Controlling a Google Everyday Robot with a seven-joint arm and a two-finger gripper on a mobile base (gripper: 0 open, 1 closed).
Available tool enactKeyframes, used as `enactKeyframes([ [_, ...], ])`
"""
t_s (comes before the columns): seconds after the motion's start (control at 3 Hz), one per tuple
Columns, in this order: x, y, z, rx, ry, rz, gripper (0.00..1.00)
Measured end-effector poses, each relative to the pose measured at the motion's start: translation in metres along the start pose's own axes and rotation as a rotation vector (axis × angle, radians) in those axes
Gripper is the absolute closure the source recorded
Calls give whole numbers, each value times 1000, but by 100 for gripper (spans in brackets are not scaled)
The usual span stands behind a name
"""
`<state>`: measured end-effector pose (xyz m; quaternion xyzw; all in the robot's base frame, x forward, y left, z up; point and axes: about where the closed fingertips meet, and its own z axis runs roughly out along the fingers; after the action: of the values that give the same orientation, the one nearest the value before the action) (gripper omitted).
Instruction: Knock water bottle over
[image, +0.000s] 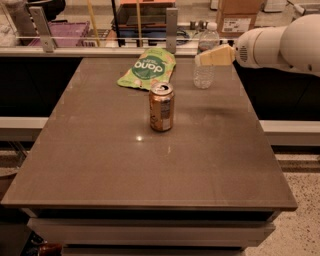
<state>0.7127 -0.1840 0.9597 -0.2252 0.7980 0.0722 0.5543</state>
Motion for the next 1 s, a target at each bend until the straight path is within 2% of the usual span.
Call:
enactKeyframes([
  [0.67, 2, 5, 24, -16, -94, 72, 0],
  [1.0, 3, 9, 39, -42, -115, 94, 0],
])
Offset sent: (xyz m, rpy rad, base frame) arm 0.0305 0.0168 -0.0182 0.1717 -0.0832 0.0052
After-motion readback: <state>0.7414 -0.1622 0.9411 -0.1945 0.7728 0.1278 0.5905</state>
